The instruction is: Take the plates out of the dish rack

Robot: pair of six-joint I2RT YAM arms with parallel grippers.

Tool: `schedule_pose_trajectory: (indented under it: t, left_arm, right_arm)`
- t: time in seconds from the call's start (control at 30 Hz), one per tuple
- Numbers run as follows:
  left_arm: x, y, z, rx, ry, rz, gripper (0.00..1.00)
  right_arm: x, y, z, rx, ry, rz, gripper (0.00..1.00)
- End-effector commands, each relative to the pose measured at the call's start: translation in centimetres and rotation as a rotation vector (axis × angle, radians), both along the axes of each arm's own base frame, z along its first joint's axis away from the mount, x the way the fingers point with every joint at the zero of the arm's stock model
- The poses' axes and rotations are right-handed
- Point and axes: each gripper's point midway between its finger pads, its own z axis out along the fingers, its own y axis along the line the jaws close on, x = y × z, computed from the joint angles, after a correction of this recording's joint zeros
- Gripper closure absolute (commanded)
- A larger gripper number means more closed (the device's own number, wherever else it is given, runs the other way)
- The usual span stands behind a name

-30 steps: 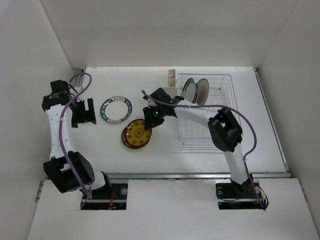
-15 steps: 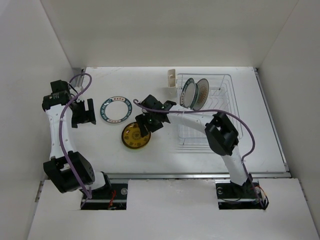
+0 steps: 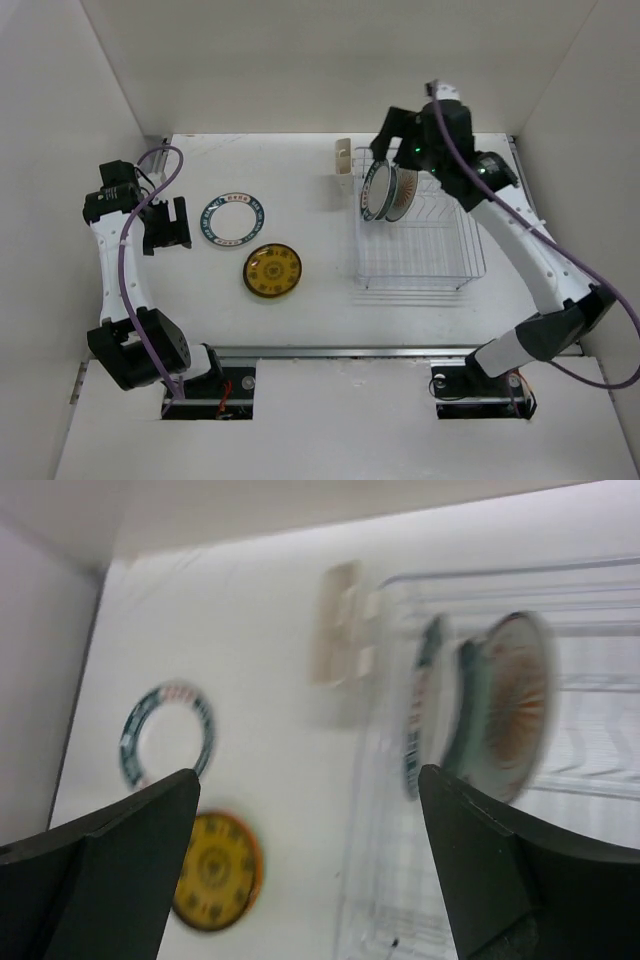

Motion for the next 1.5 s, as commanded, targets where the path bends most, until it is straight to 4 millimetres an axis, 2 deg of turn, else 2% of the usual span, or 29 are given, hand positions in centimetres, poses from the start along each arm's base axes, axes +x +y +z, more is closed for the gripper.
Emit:
schedule_pose_trajectory:
  t: [0.0,0.07,0.1,0.13,0.17,0.2,0.27,0.4,0.43,0.47,0.63,0.67,0.73,0.77,0.87,1.0,1.03,1.07,1.13,1.23,1.47]
  left_arm:
    - [-0.1,-0.1,1.1,0.014,-0.042,-0.017,0.19]
    - [0.0,-0.3,1.1,0.006,-0.045,-0.021,0.19]
    - [-0.1,-0.3,1.4,0.006,-0.046,-0.021,0.19]
    - [0.0,-0.5,1.4,-0.003,-0.05,-0.025,0.19]
    - [0.0,-0.5,1.4,-0.003,-0.05,-0.025,0.19]
    - [0.0,-0.5,1.4,-0.003,-0.05,-0.025,0.19]
    - [0.0,-0.5,1.4,-0.003,-0.05,-0.025,0.19]
    - [-0.2,-0.6,1.4,-0.006,-0.041,-0.025,0.19]
    - [-0.2,-0.6,1.4,-0.006,-0.041,-0.025,0.19]
    - [-0.2,-0.6,1.4,-0.006,-0.041,-0.025,0.19]
    - [-0.2,-0.6,1.4,-0.006,-0.041,-0.025,0.19]
    - [-0.2,-0.6,1.4,-0.006,-0.041,-0.025,0.19]
    - [-0.2,-0.6,1.4,-0.006,-0.041,-0.025,0.19]
    - [-0.2,-0.6,1.4,-0.006,-0.041,-0.025,0.19]
    - [-0.4,-0.6,1.3,-0.006,-0.032,-0.033,0.19]
    - [0.0,-0.8,1.1,-0.026,-0.029,-0.041,0.19]
    - [0.2,-1.0,1.6,-0.033,-0.046,-0.047,0.19]
    - [0.3,-1.0,1.4,-0.037,-0.037,-0.047,0.19]
    - [1.1,-1.2,2.3,-0.038,-0.067,-0.061,0.19]
    - [1.1,-1.2,2.7,-0.036,-0.071,-0.062,0.18]
    - [1.3,-2.8,3.7,-0.053,-0.098,-0.125,0.18]
  right_arm:
    - [3.2,-8.7,-4.3,-0.099,0.128,-0.325,0.04]
    - [4.5,-11.3,-6.1,-0.124,0.175,-0.391,0.04]
    - [5.3,-13.3,-6.7,-0.122,0.193,-0.435,0.04]
    - [5.7,-14.1,-7.3,-0.127,0.206,-0.455,0.04]
    - [6.4,-14.5,-8.8,-0.137,0.24,-0.462,0.05]
    - [6.9,-14.8,-9.2,-0.135,0.252,-0.466,0.07]
    - [7.7,-14.5,-11.6,-0.156,0.305,-0.431,0.09]
    - [8.4,-13.9,-13.9,-0.152,0.33,-0.41,0.22]
    - [8.5,-13.8,-14.3,-0.148,0.34,-0.416,0.3]
    - [8.7,-14.5,-14.6,-0.152,0.338,-0.435,0.35]
    - [9.3,-13.9,-17.3,-0.153,0.386,-0.425,0.58]
    - [9.3,-13.9,-17.3,-0.153,0.386,-0.425,0.7]
    - [8.8,-14.1,-18.3,-0.165,0.41,-0.424,0.81]
    - [8.8,-14.1,-18.1,-0.161,0.402,-0.424,0.9]
    - [8.4,-14.8,-17.5,-0.181,0.382,-0.445,1.0]
    - [8.3,-15.1,-16.4,-0.21,0.356,-0.428,1.0]
    - [8.1,-14.7,-15.7,-0.206,0.342,-0.418,1.0]
    - [7.9,-15.2,-15.4,-0.221,0.335,-0.441,1.0]
    - [7.4,-15.3,-14.1,-0.224,0.308,-0.452,1.0]
    - [6.8,-16.1,-11.9,-0.221,0.263,-0.481,1.0]
    - [4.7,-18.6,-7.9,-0.249,0.191,-0.576,1.0]
